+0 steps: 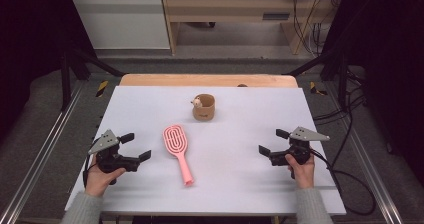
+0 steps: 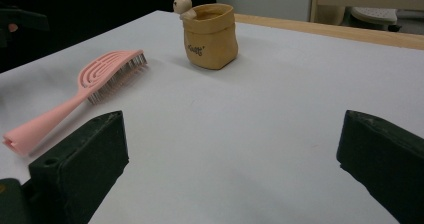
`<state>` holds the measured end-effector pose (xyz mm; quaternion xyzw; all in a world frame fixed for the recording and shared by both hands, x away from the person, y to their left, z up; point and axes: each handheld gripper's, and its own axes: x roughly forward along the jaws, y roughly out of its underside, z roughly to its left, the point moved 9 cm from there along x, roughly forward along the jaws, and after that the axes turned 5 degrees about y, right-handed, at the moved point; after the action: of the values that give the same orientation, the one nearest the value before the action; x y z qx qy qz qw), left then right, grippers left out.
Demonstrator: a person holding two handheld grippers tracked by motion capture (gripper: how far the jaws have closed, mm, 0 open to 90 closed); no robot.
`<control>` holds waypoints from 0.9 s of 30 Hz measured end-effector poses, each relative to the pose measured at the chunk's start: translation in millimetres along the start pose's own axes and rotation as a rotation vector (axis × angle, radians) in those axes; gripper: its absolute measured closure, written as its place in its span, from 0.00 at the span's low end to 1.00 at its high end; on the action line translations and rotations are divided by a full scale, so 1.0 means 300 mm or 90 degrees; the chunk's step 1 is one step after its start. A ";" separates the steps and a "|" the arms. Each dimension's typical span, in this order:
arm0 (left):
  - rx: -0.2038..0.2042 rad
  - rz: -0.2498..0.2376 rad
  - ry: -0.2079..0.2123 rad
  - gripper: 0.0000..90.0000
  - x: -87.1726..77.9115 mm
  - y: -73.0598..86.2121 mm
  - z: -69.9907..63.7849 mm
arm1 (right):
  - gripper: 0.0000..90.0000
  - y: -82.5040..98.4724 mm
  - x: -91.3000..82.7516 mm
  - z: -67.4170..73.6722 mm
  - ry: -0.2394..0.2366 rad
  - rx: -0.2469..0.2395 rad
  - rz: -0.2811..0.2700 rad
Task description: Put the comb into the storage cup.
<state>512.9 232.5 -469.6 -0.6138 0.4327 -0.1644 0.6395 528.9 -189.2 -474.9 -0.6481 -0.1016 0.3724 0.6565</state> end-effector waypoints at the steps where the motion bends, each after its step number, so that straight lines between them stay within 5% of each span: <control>1: 0.000 0.000 0.000 0.03 0.000 0.000 -0.001 | 0.00 0.001 0.000 0.000 0.000 -0.001 0.001; 27: 0.006 0.019 0.000 0.02 0.027 -0.019 -0.032 | 0.00 0.005 0.000 -0.003 0.001 -0.007 0.010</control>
<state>511.9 219.3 -466.0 -0.6042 0.4409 -0.1570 0.6449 528.8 -190.0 -476.2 -0.6528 -0.0982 0.3762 0.6502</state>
